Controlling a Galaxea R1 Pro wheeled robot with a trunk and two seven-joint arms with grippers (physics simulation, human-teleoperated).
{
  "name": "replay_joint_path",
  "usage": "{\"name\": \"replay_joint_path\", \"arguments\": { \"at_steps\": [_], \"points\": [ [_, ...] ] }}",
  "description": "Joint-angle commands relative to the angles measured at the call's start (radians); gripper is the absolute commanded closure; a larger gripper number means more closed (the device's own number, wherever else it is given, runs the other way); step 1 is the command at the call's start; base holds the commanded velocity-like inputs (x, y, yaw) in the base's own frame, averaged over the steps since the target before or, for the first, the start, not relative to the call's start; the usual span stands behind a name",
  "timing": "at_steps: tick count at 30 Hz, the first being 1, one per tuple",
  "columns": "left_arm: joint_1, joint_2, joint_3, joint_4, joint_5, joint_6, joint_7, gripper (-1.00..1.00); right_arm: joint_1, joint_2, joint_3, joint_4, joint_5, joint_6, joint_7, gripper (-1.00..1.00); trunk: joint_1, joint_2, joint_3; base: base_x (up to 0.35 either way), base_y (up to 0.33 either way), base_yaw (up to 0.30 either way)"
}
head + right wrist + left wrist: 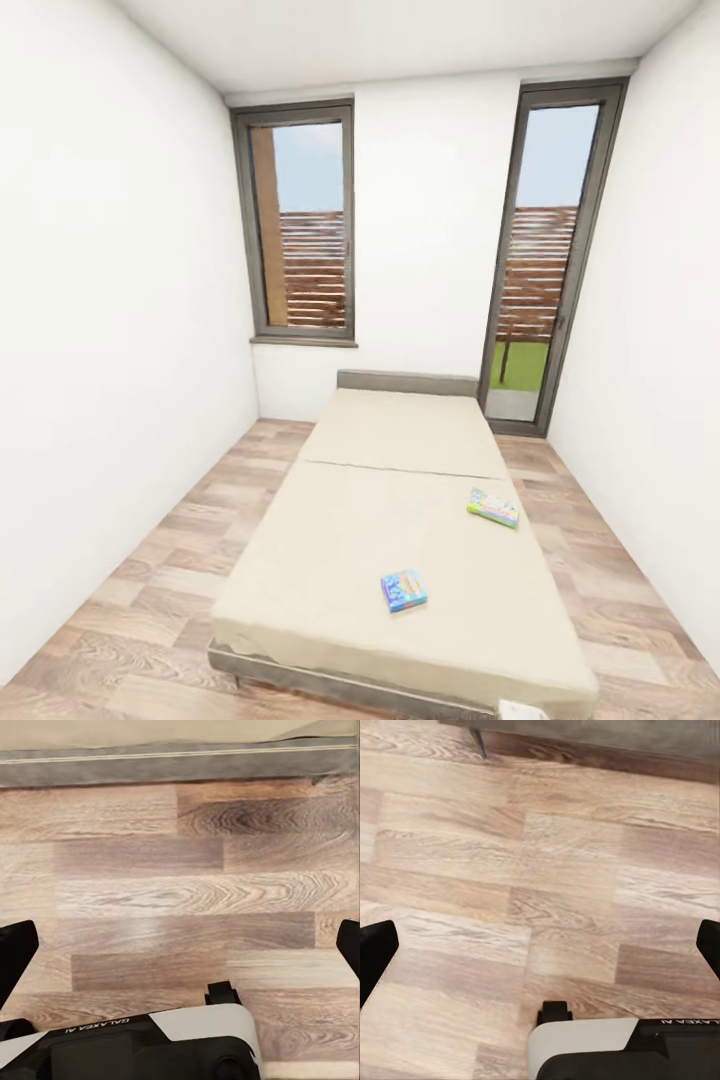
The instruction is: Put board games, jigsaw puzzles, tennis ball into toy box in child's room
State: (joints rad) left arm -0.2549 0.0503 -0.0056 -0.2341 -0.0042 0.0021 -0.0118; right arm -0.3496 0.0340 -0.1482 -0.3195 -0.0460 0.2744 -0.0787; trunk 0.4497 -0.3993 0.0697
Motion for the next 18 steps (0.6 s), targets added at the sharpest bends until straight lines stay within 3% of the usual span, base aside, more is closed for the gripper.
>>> {"name": "replay_joint_path", "arguments": {
  "at_steps": [1,11,18],
  "points": [
    [0.000,0.000,-0.001,-0.001,0.000,0.000,-0.001,-1.00,0.000,0.001,-0.002,-0.002,-0.005,0.005,-0.004,-1.00,0.000,-0.001,0.000,-0.010,0.093,-0.288],
    [0.000,0.000,-0.001,-0.001,0.000,0.000,-0.001,-1.00,0.000,0.001,-0.002,-0.002,-0.005,0.003,-0.004,-1.00,0.000,-0.001,-0.004,-0.003,0.071,-0.279],
    [0.000,0.000,-0.001,-0.001,0.000,0.000,-0.001,-1.00,0.004,0.000,-0.001,-0.002,-0.001,-0.032,-0.005,-1.00,0.000,-0.001,-0.006,0.000,0.093,-0.090]
  ]
}}
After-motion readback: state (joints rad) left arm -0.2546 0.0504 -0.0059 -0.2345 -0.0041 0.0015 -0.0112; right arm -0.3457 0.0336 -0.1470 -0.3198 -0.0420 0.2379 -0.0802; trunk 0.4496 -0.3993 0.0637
